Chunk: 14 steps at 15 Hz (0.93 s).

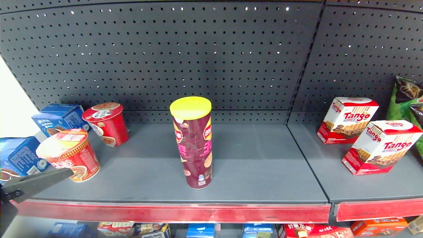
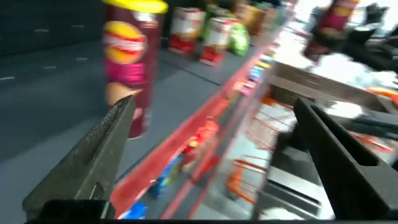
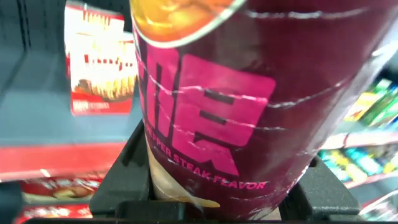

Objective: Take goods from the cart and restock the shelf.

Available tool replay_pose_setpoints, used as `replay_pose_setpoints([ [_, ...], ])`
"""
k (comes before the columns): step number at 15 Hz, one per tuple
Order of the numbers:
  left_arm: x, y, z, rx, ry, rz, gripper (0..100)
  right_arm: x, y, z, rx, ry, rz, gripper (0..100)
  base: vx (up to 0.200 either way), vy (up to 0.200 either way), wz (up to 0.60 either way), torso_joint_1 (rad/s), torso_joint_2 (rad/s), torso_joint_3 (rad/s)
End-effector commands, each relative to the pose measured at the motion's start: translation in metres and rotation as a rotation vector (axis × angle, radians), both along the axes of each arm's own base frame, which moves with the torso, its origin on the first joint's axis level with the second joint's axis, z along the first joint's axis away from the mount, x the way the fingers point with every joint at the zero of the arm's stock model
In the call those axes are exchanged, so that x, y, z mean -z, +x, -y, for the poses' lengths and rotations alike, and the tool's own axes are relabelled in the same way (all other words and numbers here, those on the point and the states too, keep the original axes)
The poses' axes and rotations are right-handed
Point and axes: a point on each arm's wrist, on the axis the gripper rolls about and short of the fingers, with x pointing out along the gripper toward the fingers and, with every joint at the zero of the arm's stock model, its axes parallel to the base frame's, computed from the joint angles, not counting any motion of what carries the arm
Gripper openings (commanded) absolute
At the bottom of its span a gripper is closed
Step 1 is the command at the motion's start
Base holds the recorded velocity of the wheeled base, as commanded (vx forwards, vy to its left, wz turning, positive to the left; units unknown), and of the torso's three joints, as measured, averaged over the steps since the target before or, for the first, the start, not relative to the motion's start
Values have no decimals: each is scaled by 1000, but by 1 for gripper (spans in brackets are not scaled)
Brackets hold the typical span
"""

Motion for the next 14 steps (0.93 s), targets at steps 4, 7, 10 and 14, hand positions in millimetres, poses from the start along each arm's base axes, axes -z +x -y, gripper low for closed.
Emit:
replay_pose_setpoints([
  [4,-32,11,-22,-251,-22,69,100,-82,69,-2,-107,219,-66,0,0,0,0,0,0,0],
  [7,-40,20,-26,-266,-19,93,100,-86,83,-7,-239,214,-113,0,0,0,0,0,0,0],
  [10,-33,19,-26,-270,-22,74,100,-67,98,-21,-455,180,-247,0,0,0,0,0,0,0],
  [14,-35,19,-25,-256,-20,80,100,-70,145,-57,-579,161,-309,0,0,0,0,0,0,0],
])
